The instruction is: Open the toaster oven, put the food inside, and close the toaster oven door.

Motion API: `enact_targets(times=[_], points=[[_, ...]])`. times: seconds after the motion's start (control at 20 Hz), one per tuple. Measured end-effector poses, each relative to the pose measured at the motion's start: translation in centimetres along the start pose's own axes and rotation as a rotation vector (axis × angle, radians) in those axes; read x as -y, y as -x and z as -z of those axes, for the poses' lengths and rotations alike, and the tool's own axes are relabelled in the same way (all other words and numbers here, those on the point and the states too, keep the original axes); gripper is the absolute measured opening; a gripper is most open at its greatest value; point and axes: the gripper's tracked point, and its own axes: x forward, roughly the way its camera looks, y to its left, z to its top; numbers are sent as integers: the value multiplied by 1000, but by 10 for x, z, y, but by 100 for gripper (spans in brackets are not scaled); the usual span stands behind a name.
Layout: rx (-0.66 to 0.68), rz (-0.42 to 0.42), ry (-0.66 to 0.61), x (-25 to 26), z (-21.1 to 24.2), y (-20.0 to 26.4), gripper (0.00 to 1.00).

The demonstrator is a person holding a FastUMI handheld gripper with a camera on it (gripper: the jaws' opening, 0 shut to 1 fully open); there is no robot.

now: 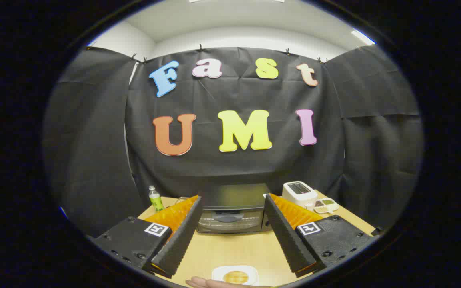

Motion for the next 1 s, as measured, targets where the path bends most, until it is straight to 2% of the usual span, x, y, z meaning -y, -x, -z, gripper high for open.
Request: enact_targets(times=[0.4, 0.6, 1.0], points=[[101, 9, 38, -4, -19, 9, 100], [83, -5, 16, -11, -18, 10, 100], [83, 51, 40, -3, -11, -11, 100]])
